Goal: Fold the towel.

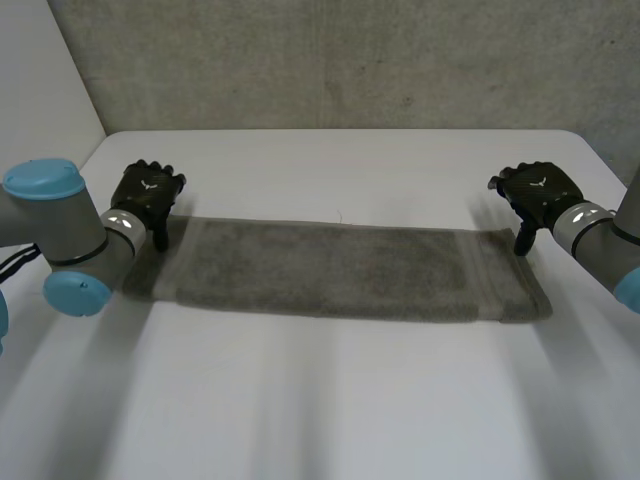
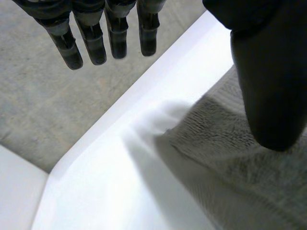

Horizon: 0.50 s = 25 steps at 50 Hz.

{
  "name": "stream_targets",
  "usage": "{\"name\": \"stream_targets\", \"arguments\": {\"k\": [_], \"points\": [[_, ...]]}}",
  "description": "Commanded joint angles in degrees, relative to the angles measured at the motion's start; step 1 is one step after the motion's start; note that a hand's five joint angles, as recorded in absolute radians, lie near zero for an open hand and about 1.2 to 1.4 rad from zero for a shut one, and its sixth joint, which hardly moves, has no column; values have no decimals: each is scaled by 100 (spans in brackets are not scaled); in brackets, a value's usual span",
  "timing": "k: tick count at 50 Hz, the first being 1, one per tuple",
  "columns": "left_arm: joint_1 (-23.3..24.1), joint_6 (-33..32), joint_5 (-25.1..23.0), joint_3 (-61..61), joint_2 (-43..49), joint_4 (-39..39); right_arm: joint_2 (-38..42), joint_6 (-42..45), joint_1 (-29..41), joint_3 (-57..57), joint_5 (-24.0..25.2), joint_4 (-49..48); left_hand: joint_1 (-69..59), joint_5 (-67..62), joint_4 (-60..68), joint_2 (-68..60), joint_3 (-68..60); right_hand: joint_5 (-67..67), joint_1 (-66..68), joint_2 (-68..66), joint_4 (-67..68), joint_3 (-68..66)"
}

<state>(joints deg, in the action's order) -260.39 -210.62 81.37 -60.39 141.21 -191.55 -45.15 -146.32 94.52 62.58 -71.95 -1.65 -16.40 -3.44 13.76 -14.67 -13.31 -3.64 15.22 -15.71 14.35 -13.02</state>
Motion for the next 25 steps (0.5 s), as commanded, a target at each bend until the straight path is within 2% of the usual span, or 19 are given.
{"name": "stream_targets", "arguments": {"k": [1, 5, 7, 11, 15, 21, 25], "points": [[15, 3, 248, -228, -349, -13, -475, -63, 110, 393, -328, -2, 640, 344, -376, 467, 331, 364, -522, 571, -435, 302], [-2, 187, 248, -596, -856, -22, -934, -248, 111, 808, -337, 7, 640, 344, -376, 467, 331, 364, -522, 571, -435, 302], [-20, 310, 248, -780, -1076, -31, -1520, -432, 85, 1350, -276, 33, 640, 344, -376, 467, 331, 364, -522, 571, -435, 302], [-73, 566, 230, -1274, -1597, -40, -2103, -538, 76, 1959, -258, 42, 636, 340, -376, 463, 331, 364, -522, 571, -435, 302], [-125, 908, 151, -2255, -2438, -101, -2681, -547, 67, 2845, -101, 42, 484, 188, -376, 311, 331, 364, -522, 571, -435, 302], [-143, 1338, -243, -3468, -3151, -417, -2762, -529, 49, 3401, 225, 24, 484, 188, -376, 311, 331, 364, -522, 571, -435, 302], [-152, 1533, -411, -3937, -3319, -655, -2561, -416, -205, 3603, 348, -89, 484, 188, -376, 311, 331, 188, -346, 395, -435, 302]]}}
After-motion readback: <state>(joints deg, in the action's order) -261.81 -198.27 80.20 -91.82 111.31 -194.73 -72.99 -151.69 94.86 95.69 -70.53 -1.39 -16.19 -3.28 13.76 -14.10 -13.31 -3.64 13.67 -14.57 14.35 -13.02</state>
